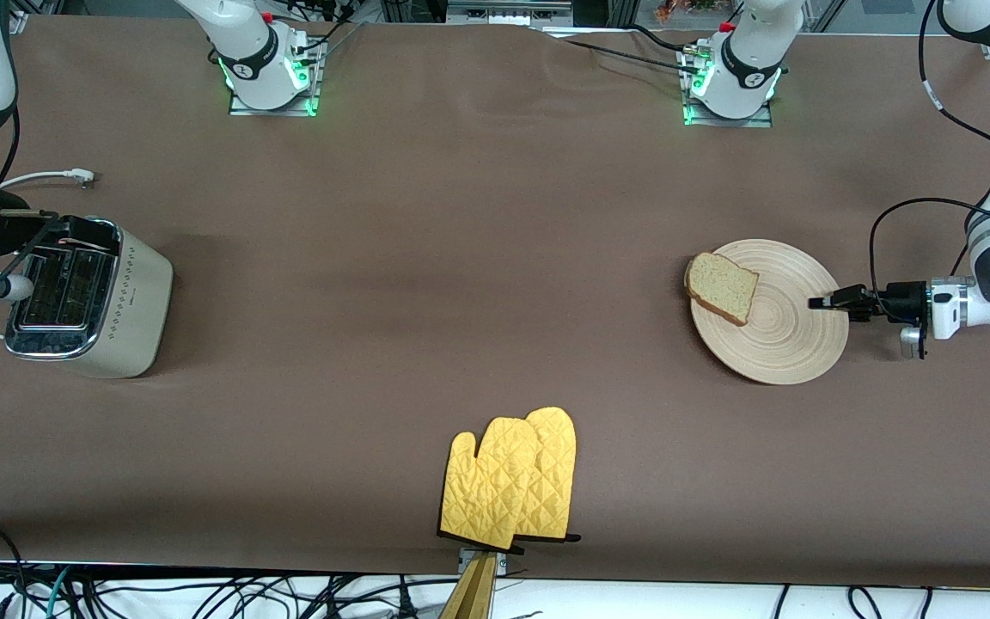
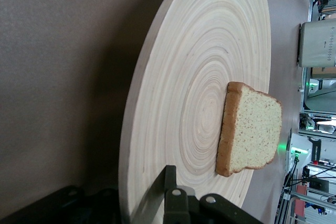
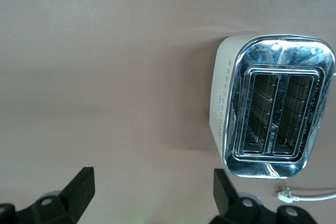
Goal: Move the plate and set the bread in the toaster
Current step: 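Reach the left gripper to the wooden plate rim and grip it, then slide the wooden plate with the left gripper toward the toaster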
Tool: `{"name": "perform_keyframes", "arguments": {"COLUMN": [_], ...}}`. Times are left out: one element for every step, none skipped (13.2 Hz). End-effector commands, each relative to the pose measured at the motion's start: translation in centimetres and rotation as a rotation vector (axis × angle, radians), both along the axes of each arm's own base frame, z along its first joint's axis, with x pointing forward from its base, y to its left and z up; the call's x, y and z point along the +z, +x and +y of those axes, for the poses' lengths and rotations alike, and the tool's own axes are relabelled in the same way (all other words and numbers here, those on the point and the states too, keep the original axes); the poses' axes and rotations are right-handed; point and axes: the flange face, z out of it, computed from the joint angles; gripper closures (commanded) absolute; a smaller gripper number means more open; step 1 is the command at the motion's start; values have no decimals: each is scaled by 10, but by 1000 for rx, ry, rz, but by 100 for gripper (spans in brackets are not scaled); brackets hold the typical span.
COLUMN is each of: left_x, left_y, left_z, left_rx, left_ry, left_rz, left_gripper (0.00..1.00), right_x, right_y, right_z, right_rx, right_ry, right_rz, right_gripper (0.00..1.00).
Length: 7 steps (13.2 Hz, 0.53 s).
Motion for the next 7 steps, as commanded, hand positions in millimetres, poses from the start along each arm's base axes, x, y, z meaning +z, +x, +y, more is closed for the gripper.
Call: {"name": "perform_keyframes", "arguments": {"left_x": [-10, -9, -6, -3, -2, 1, 3], "left_y": [9, 13, 16, 20, 23, 25, 27], "left_z": [-17, -27, -34, -44, -50, -60, -68], "left_rx": [-4, -8, -18, -24, -15, -26, -36], "left_ry": [-15, -29, -43, -66, -93, -116, -132], "left_rz": [4, 13, 11, 8, 2, 4, 3], "left_gripper": [100, 100, 100, 100, 100, 100, 100], "right_x": [4, 4, 4, 4, 4, 4, 4], "right_y": [-1, -1, -1, -1, -1, -1, -1], "right_z": [3, 3, 3, 3, 3, 3, 3], "right_rx": [-3, -3, -3, -3, -3, -3, -1], "right_ry": [-1, -1, -1, -1, -1, -1, -1], "right_rz": [0, 0, 0, 0, 0, 0, 0], "right_gripper": [0, 0, 0, 0, 0, 0, 0]}}
